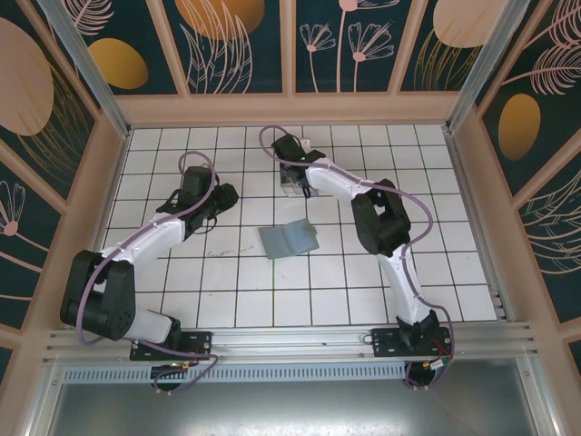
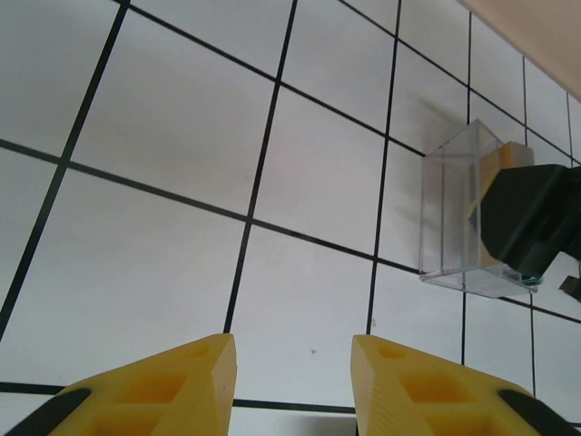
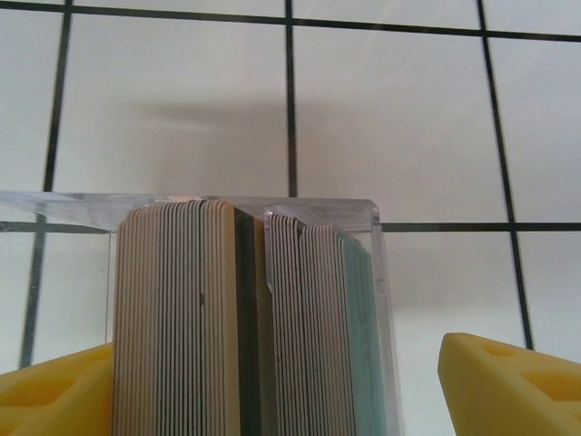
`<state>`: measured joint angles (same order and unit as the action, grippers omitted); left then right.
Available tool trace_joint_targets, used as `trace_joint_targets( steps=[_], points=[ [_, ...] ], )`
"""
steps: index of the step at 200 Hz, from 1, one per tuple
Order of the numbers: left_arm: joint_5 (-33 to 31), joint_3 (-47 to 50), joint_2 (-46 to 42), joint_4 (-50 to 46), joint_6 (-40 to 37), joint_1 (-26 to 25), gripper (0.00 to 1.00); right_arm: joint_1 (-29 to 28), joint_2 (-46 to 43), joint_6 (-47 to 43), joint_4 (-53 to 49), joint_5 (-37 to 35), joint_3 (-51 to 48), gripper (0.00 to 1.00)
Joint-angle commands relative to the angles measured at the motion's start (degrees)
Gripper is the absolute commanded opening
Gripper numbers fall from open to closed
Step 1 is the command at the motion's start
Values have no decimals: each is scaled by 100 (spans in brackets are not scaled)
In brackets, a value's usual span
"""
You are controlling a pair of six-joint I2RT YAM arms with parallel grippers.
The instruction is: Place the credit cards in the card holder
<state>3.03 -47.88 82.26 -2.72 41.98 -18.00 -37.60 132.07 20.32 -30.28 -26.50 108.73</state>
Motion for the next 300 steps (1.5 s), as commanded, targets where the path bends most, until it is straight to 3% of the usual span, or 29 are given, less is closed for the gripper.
trace_joint_targets(
  steps=[1, 38, 82, 150, 195, 269, 300],
  points=[
    [30, 102, -114, 54, -158, 30, 39, -71, -137, -57, -356, -587, 181, 81],
    [61, 214, -94, 170, -146, 33, 38, -56, -173, -141, -408, -943, 184, 80],
    [88, 258, -90, 165, -160, 29, 37, -45, -225, -288, -417, -1031, 250, 74],
    [110, 283, -99, 211, -142, 29, 37, 90, -278, -405, -474, -1047, 338, 74],
    [94, 257, -103, 207, -164, 27, 37, 159, -368, -480, -479, -922, 325, 60],
    [259, 104, 282, 230, -207, 31, 35, 223, -472, -746, -509, -830, 370, 57],
    [281, 40, 369, 174, -280, 25, 34, 229, -516, -842, -503, -783, 328, 50]
  ],
)
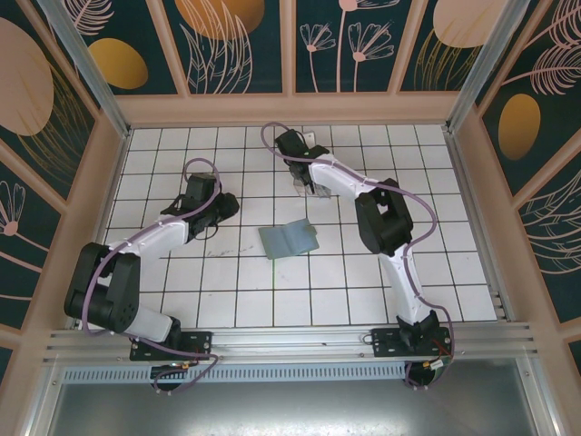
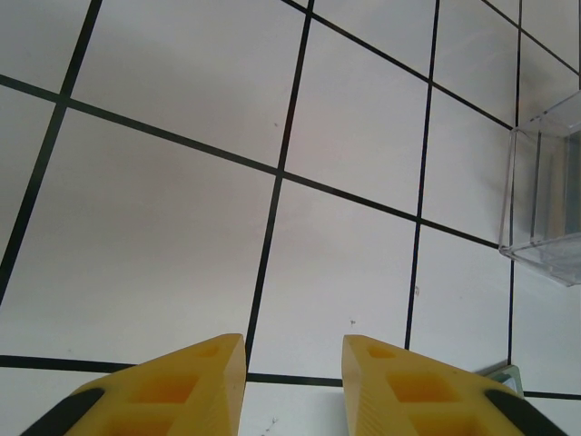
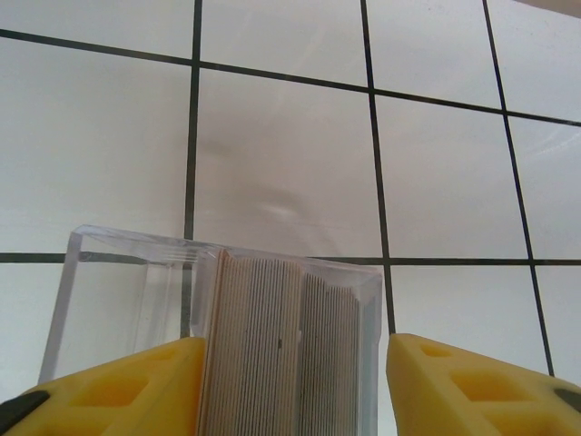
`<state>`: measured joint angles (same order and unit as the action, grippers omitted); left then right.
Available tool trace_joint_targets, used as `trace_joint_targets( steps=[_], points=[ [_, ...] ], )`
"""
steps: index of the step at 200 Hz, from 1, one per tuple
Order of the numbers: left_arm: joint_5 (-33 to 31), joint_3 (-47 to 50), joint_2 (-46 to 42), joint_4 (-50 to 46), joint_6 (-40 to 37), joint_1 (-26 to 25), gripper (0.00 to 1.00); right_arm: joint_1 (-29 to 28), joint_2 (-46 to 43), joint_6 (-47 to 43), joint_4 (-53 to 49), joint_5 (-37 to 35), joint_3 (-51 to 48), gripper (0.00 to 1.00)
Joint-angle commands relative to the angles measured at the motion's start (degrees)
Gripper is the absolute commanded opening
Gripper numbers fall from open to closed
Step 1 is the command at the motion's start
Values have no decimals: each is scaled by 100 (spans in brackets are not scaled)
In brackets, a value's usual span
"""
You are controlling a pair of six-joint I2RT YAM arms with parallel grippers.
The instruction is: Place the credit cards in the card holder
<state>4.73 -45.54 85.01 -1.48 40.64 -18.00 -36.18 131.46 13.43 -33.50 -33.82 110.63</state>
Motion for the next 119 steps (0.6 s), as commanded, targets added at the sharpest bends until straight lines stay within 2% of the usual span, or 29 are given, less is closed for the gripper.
trace_joint_targets(
  steps=[1, 37, 98, 119],
  points=[
    [113, -193, 99, 46, -150, 25, 34, 90, -454, -151, -183, -48, 145, 50],
    [160, -169, 112, 64, -152, 27, 34, 87, -489, -191, -193, 35, 182, 43],
    [247, -44, 86, 105, -128, 28, 34, 85, -457, -235, -226, 74, 222, 38],
    [243, -64, 127, 85, -167, 28, 34, 91, -463, -243, -220, 88, 187, 27]
  ],
)
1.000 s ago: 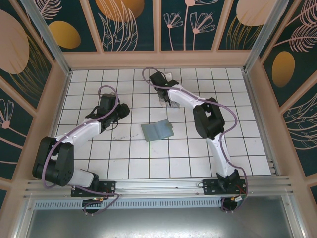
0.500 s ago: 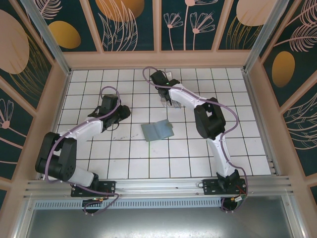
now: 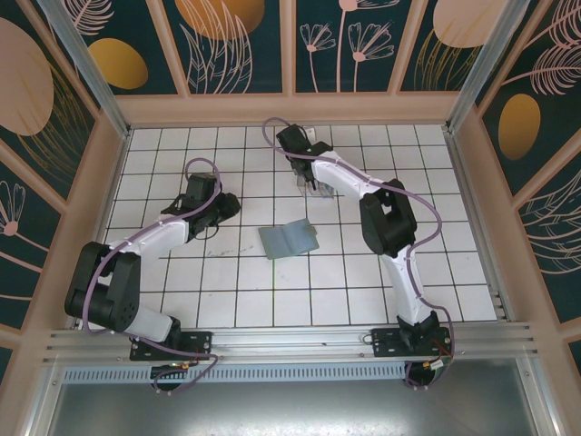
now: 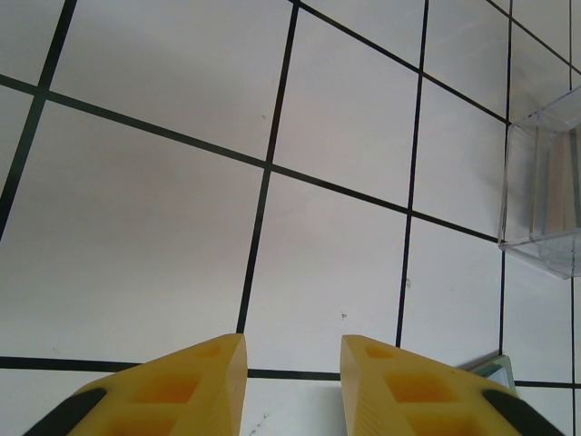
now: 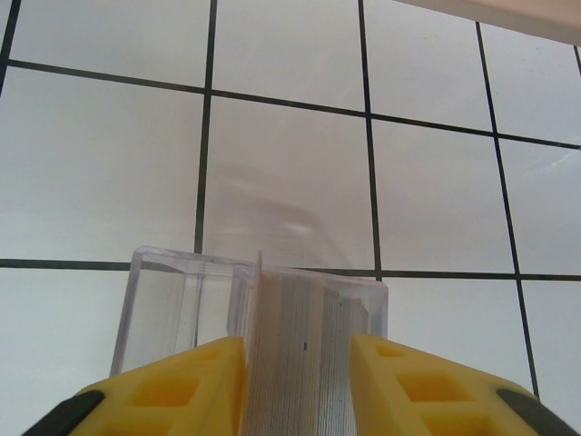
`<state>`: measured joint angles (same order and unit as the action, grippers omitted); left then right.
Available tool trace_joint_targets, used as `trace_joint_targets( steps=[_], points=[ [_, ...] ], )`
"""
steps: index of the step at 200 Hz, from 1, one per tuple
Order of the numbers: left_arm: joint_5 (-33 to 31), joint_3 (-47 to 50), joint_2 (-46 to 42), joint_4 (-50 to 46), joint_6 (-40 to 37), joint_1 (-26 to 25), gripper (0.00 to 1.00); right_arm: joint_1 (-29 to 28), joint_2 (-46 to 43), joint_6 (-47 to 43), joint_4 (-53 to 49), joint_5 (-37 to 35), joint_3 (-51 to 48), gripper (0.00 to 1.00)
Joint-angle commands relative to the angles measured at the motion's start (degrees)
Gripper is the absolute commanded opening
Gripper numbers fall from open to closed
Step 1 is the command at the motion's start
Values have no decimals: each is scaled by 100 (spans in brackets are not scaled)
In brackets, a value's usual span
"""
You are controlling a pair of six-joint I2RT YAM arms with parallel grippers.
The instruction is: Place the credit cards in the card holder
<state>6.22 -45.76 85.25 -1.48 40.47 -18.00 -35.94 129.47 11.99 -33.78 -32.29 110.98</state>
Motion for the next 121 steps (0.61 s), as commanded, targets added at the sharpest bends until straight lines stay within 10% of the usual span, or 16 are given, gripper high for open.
trace_joint_targets(
  steps=[1, 34, 121],
  points=[
    [97, -45, 104, 77, -151, 26, 34, 73, -264, -95, -191, -61, 152, 26],
    [152, -9, 123, 150, -107, 27, 34, 99, -229, -83, -208, 99, 169, 7],
    [294, 36, 97, 209, -100, 33, 33, 104, -518, 22, -225, 345, 101, 0]
  ],
)
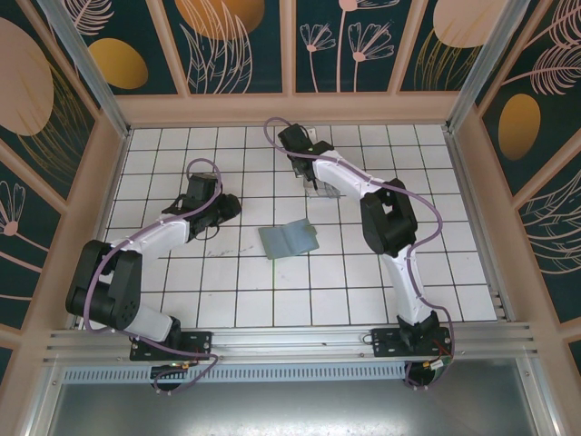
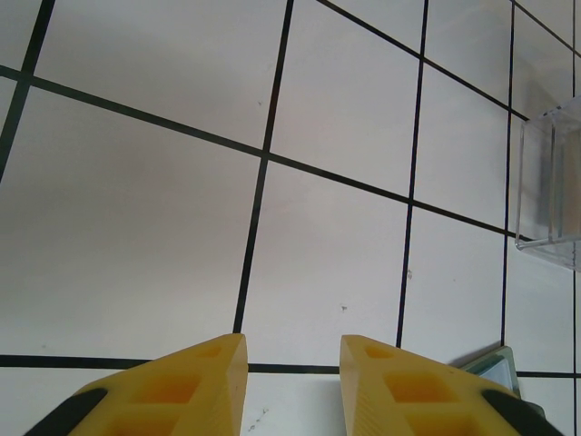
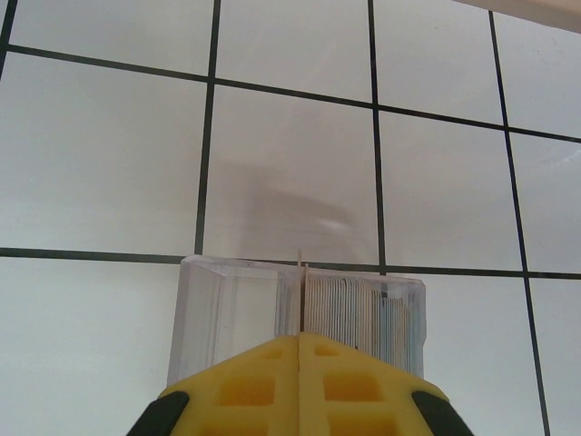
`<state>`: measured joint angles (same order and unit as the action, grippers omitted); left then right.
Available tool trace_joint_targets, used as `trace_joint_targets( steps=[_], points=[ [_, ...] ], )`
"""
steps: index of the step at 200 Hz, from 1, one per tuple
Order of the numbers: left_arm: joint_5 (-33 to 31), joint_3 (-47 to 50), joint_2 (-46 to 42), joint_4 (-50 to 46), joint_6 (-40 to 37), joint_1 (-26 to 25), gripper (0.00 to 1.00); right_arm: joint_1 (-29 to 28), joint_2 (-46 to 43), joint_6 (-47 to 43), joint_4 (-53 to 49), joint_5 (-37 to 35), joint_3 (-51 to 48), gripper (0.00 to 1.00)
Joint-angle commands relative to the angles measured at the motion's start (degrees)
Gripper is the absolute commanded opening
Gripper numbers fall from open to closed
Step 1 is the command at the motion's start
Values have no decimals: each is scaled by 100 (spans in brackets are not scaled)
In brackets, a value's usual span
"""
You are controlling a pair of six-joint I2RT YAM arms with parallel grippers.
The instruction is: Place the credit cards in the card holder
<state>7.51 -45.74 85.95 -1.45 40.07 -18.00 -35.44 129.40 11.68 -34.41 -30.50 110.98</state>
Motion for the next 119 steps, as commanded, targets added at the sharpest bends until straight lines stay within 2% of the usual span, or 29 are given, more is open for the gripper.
trace_joint_targets(
  steps=[1, 20, 56, 83, 106, 119],
  points=[
    [173, 32, 31, 207, -61, 33, 33, 59, -521, 53, -153, 197, 91, 0],
    [513, 43, -60, 309, -3, 31, 33, 102, -979, 72, 181, 834, -226, 0],
    [1203, 128, -328, 515, 7, 27, 34, 255, -1574, -65, 527, 1542, -673, 0],
    [1868, 367, -362, 725, 114, 24, 34, 368, -2131, -138, 1025, 2101, -1461, 0],
    [2245, 561, -296, 725, 270, -37, 34, 379, -2603, 141, 1057, 3248, -1961, 0],
    [2181, 733, -418, 724, 299, -115, 34, 359, -2996, 281, 1424, 3794, -2602, 0]
  ],
)
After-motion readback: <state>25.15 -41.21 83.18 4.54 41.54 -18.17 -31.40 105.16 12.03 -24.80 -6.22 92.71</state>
